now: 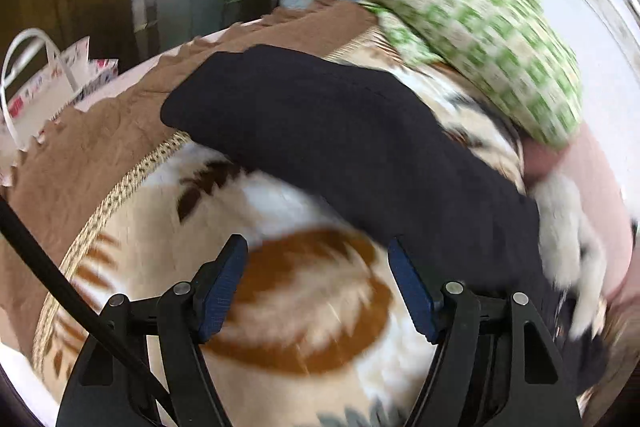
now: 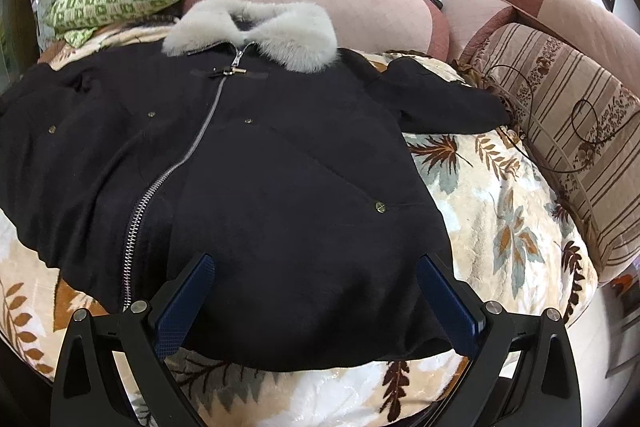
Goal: Fold large clothes
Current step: 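Move the left tool to the coat sleeve and close on its cuff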
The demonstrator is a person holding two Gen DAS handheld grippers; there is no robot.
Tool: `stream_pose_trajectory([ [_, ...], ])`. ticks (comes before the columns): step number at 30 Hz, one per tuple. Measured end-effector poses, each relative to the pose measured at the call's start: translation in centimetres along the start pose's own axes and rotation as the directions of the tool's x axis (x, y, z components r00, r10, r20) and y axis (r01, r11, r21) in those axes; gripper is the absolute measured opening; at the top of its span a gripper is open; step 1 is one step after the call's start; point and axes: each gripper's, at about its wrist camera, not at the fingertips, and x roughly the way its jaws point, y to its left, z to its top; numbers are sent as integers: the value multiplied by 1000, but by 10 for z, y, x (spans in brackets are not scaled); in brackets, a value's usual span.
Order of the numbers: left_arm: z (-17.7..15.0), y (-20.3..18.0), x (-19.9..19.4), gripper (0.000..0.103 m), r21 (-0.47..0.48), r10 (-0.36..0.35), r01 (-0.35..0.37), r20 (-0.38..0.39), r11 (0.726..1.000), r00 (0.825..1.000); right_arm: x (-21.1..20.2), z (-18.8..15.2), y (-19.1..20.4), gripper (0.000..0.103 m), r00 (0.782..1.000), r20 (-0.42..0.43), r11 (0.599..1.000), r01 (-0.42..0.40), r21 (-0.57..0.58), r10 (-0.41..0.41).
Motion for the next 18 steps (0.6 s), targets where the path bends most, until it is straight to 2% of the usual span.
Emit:
stream_pose_trajectory([
  [4,25,34,30,72,-108,-41,37,-32,993,999,7,1,9,102,1000,-18,999,18,-31,-18],
  [8,43,65,56,72,-252,-145,132,-37,959,989,13,2,19,102,999,-27,997,44,-70,-46],
  [13,59,76,72,70,-292,-122,115,-7,949,992,19,5,28,102,996,-33,992,74,-100,-77],
  [14,61,74,73,66,-291,-113,107,-2,951,994,20,6,29,102,996,-33,991,79,-104,-83],
  [16,65,70,75,37,-294,-81,76,-5,953,997,21,8,32,102,995,-32,990,90,-111,-95],
  [18,66,65,76,24,-294,-77,69,-18,953,997,22,9,35,102,994,-31,989,98,-114,-102],
])
